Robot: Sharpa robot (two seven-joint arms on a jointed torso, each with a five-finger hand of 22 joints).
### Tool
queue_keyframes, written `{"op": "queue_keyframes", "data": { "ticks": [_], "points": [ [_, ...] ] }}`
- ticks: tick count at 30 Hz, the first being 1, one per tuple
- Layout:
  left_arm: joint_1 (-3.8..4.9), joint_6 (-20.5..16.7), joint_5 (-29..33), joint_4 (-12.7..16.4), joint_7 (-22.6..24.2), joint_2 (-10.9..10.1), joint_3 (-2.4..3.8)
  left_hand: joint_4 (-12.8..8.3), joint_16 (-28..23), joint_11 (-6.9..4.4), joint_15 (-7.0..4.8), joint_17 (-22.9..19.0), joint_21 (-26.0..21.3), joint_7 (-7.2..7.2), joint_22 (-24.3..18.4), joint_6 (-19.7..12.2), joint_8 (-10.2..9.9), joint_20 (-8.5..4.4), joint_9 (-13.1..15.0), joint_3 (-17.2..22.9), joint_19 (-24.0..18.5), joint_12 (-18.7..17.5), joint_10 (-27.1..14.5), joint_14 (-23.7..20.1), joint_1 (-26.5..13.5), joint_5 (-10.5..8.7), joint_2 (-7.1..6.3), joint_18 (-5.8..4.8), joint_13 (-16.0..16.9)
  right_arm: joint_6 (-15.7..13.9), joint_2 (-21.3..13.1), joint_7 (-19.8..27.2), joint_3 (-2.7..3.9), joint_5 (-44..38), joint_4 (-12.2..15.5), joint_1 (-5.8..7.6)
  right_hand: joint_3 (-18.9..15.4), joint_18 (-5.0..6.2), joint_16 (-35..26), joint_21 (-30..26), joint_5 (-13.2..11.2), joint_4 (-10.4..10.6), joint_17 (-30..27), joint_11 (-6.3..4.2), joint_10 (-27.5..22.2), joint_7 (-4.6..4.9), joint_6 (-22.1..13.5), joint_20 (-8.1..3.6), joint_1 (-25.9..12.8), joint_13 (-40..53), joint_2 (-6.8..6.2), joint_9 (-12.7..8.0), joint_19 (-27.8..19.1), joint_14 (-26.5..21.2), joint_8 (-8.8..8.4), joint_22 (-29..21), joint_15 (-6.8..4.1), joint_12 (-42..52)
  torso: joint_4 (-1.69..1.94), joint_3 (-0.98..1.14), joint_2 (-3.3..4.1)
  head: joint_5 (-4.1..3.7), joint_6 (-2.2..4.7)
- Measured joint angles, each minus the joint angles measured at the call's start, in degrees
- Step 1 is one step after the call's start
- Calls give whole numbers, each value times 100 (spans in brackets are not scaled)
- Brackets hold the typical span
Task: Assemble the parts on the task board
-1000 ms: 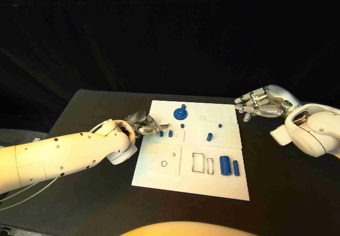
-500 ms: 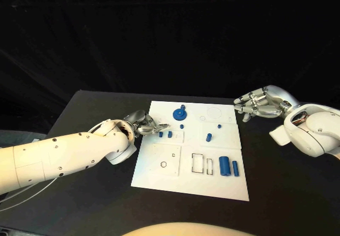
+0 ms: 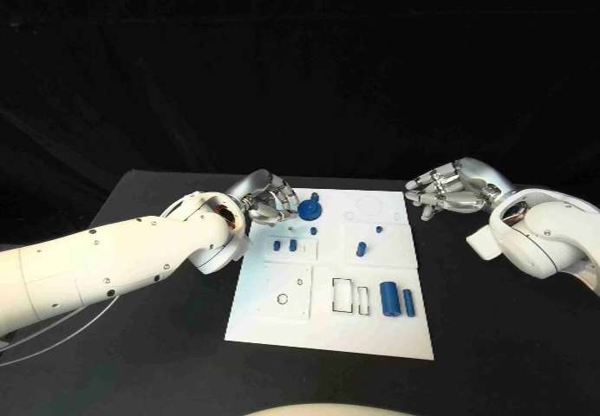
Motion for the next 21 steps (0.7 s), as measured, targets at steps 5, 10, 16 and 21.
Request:
{"op": "queue_keyframes", "data": {
  "ticks": [5,10,16,21],
  "points": [
    [95,520,-555,-276,304,380,-2,-4,22,-7,-27,-87,112,-51,65,234,-124,8,-294,4,379,-179,-155,305,-24,0,-83,0,-299,-28,38,15,0,8,-42,-33,10,0,0,3,0,-10,6,-2,-2,0,0,0,0,5,0,0,0,0,0,0,0,0,-27,-12,-8,-12,66],
    [154,972,-1368,-605,445,698,-62,29,-63,23,-16,-262,454,-61,403,288,-319,6,-564,-29,671,-469,-221,479,-69,0,-145,0,-658,-50,71,34,-1,9,-49,-53,33,0,0,3,0,-33,10,2,-40,20,-20,0,0,5,0,5,0,-21,0,-7,-21,0,-46,-16,-12,9,100],
    [166,1310,-2185,-937,530,933,-157,13,114,54,2,-234,838,-73,783,402,-435,17,-797,-44,898,-658,-253,624,-25,0,-189,0,-983,-73,81,48,-1,2,-49,-58,32,0,0,3,0,-32,13,2,-40,20,-20,0,0,5,0,5,0,-21,0,-7,-21,0,-54,-21,-6,-7,118],
    [171,1421,-2586,-1022,571,1011,-176,22,367,53,-5,-89,1144,-113,1086,460,-489,13,-893,-148,1083,-686,-292,816,-35,0,-199,-91,-1091,-83,84,55,1,-1,-49,-63,32,0,0,3,0,-32,13,2,-40,19,-20,0,0,10,0,4,0,-21,0,-7,-21,0,-65,-27,9,-16,122]
  ]
}}
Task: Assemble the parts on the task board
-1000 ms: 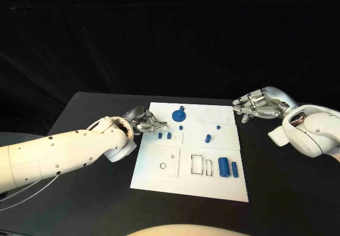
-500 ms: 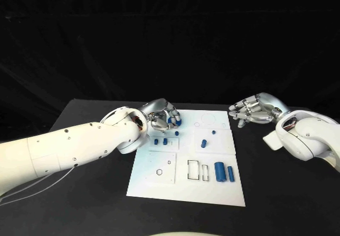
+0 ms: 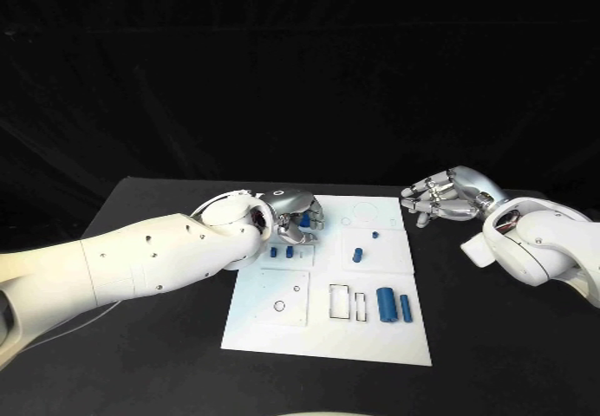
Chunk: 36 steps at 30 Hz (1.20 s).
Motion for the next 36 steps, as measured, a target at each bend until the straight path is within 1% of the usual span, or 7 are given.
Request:
{"op": "queue_keyframes", "data": {
  "ticks": [6,8,9,17,27,30,36],
  "points": [
    [14,22,-256,-19,21,67,-3,-8,316,-21,-15,235,394,0,387,0,-79,-17,-123,-87,185,0,-21,173,-19,0,-19,-2,-113,-9,7,4,0,-1,1,-2,0,0,0,0,0,0,0,0,0,0,0,0,0,0,0,0,0,-21,0,-6,21,0,-13,-4,17,-7,9],
    [21,23,-306,-20,21,86,-3,-8,376,-22,-15,278,474,0,469,0,-79,1,-148,-87,224,0,-61,197,-19,0,-19,-90,-139,-9,12,4,0,-2,1,-4,0,0,-2,0,0,0,-1,1,-1,0,0,0,0,0,0,-1,0,-21,0,-6,21,0,-14,-5,19,-8,8],
    [24,24,-336,-23,21,96,-3,-8,391,-20,-17,294,507,-12,501,12,-79,-15,-160,-87,246,0,-62,214,-19,0,-19,-89,-150,-10,15,5,-1,-2,2,-4,0,0,-23,-9,0,0,0,12,-12,0,0,0,0,0,0,-1,0,-21,0,-6,21,0,-16,-6,20,-4,7],
    [52,179,-491,-137,-72,163,-1,-23,526,-11,-5,357,642,-20,637,20,-197,-15,-274,-102,286,-36,-173,265,26,0,26,-89,-256,-12,21,6,-1,-2,5,-4,0,0,-23,-20,0,0,4,21,-19,0,0,0,0,-1,0,-1,0,-21,0,-5,21,0,-20,-7,26,15,-8],
    [71,425,-587,-346,-212,263,0,-42,692,21,-4,482,825,-11,834,71,-222,9,-356,-84,351,-32,-141,349,71,0,71,-89,-340,-14,34,7,-1,-2,11,-4,0,0,-23,-19,0,0,4,21,-19,0,0,0,0,-1,0,-2,0,-20,0,-5,21,0,-20,-7,23,25,-22],
    [74,493,-603,-393,-241,275,1,-40,774,15,12,555,931,-2,928,104,-251,18,-386,-52,401,-11,-104,391,71,0,72,-176,-374,-14,38,7,-1,-3,15,-4,0,0,-23,-18,0,0,4,21,-19,0,0,0,0,-1,0,-2,0,-20,0,-5,21,0,-20,-7,23,29,-23],
    [78,615,-619,-432,-284,297,1,-39,822,21,5,594,1005,10,1021,133,-279,35,-431,-21,421,-11,-59,399,71,0,71,-177,-423,-14,46,8,-1,-3,15,-4,0,0,-23,-18,0,0,3,21,-18,0,0,0,0,-2,0,-3,0,-20,0,-5,21,0,-16,-7,23,26,-26]
  ]
}}
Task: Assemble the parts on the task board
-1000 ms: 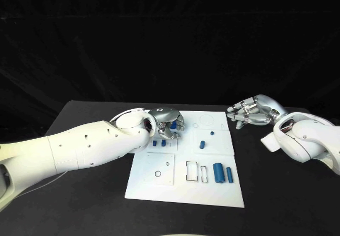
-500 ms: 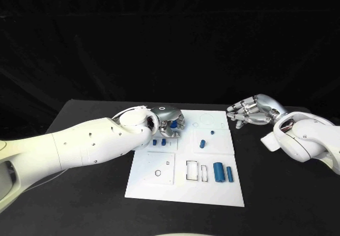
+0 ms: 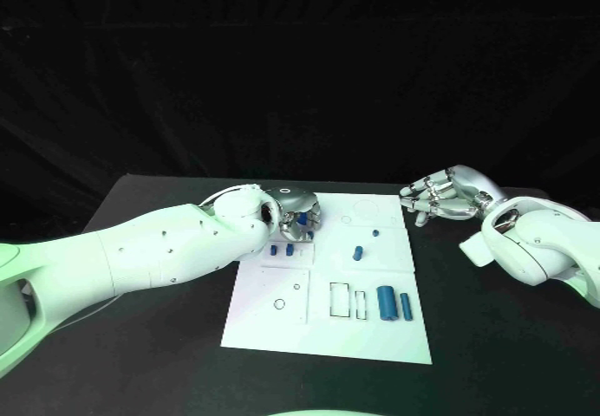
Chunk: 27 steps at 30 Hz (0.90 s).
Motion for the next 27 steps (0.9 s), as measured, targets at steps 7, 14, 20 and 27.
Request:
{"op": "queue_keyframes", "data": {
  "ticks": [7,14,20,27],
  "points": [
    [1,102,-7,-58,-32,39,0,-16,68,-31,-21,27,122,19,120,43,-32,-10,-60,67,50,24,118,21,31,0,31,0,-69,0,9,2,0,0,1,0,0,0,0,0,0,0,0,0,0,0,0,0,0,0,0,0,0,0,0,0,0,0,3,-1,1,12,-8],
    [1,159,-9,-112,-31,99,-1,-42,134,-155,-105,39,237,-81,245,203,-142,-51,-152,282,91,4,399,105,42,0,109,0,-230,0,17,5,0,0,2,0,0,0,0,0,0,0,3,1,1,0,0,0,0,2,0,3,0,0,0,-7,0,0,0,-1,3,12,-12],
    [2,194,-1,-157,-12,136,1,-97,168,-216,-166,16,302,-102,305,455,-195,-122,-217,446,100,-212,732,121,38,0,175,1,-431,0,18,7,0,0,2,-1,0,0,0,0,0,0,6,5,5,0,0,0,0,5,0,5,0,0,0,-7,0,0,-3,0,5,16,-20],
    [15,250,6,-196,12,159,11,-320,245,-200,-166,4,405,-39,409,739,-268,-122,-275,699,100,-624,1230,121,97,-19,265,-12,-681,1,19,9,0,0,2,-1,0,0,0,1,0,0,6,5,5,0,0,0,0,5,0,4,0,0,0,-6,0,0,-2,1,2,13,-29]
  ]
}}
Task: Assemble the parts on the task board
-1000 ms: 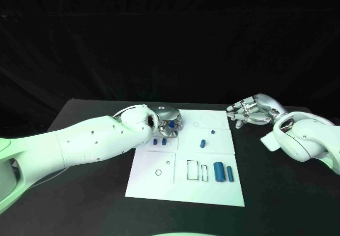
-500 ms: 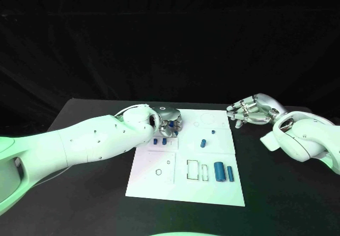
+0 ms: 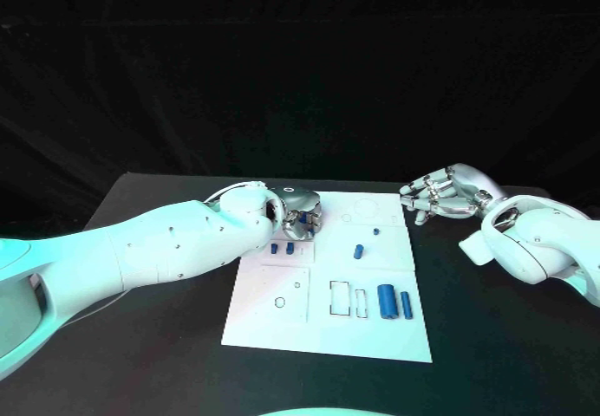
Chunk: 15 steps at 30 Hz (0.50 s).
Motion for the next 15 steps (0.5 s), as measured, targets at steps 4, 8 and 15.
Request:
{"op": "queue_keyframes", "data": {
  "ticks": [4,8,15],
  "points": [
    [4,20,3,-6,13,4,3,-136,28,18,0,-6,54,10,59,50,-75,0,-31,136,0,-214,194,0,9,-25,8,-54,-76,0,0,2,1,0,0,0,0,0,0,0,0,0,0,0,0,0,0,0,0,0,0,0,0,0,0,0,0,0,1,1,-1,-7,-3],
    [5,20,7,-14,32,6,4,-210,34,26,0,-21,54,29,81,69,-118,0,-58,209,0,-336,274,0,9,-29,8,-54,-113,0,0,3,1,0,-1,0,0,0,0,0,0,0,-1,0,0,0,0,0,0,0,0,-1,0,0,0,0,0,0,1,1,-2,-13,1],
    [0,-15,14,15,54,-13,3,-320,67,74,13,-33,137,40,140,119,-208,0,-108,368,0,-571,369,12,10,114,9,-53,-185,-1,4,6,1,0,-7,-1,0,0,0,0,0,0,4,0,0,0,0,0,0,-1,0,-1,0,0,0,0,0,0,2,0,-3,-15,33]
  ]
}}
